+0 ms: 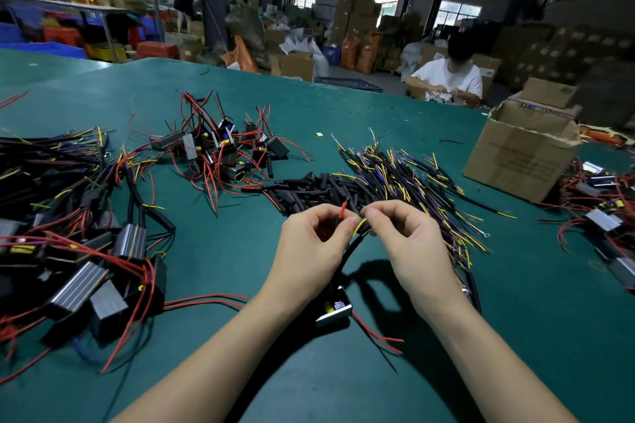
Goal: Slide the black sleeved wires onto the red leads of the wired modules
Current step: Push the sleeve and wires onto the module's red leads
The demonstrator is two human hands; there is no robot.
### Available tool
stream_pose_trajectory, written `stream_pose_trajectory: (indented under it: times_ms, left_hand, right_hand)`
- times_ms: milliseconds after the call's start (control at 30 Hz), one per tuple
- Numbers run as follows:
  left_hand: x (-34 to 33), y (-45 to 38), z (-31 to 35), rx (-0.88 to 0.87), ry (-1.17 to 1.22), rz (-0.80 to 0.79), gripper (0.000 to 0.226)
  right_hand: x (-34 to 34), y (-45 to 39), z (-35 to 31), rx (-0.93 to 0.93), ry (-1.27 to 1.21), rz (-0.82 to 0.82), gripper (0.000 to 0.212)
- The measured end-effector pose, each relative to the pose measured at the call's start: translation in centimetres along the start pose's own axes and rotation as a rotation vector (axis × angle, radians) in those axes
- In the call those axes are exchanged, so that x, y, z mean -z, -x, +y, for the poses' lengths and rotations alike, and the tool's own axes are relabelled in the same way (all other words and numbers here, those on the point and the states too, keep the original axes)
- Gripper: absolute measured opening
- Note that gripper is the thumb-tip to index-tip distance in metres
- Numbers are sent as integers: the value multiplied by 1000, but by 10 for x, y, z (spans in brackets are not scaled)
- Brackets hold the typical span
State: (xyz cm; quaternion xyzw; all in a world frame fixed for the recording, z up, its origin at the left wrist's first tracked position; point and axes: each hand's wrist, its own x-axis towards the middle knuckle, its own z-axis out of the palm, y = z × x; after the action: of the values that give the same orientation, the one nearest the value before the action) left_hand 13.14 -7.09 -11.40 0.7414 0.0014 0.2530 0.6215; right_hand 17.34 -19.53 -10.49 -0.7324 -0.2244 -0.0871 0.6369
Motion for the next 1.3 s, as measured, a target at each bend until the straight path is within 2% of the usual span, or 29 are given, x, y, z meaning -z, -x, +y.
stream_pose_trajectory:
  times_ms: [67, 167, 333, 433, 833, 1300]
  left_hand:
    - [-1, 1, 0, -29, -30, -10, 10]
    - [2, 0, 2, -33, -42, -27, 6]
    - [9, -3, 6, 1, 71, -70, 19]
    - [10, -5, 8, -12, 112, -41, 15]
    - [10, -5, 11, -16, 146, -121, 9]
    - [16, -4, 27, -69, -51, -79, 13]
  right_hand:
    - [-2, 0, 0, -17, -38, 30, 14]
    - [1, -1, -2, 6, -9, -24, 14]
    - [12, -5, -7, 45, 76, -108, 14]
    - [13, -4, -10, 37, 78, -143, 15]
    - [17, -5, -15, -3, -24, -149, 12]
    - [14, -2, -20, 120, 87, -138, 12]
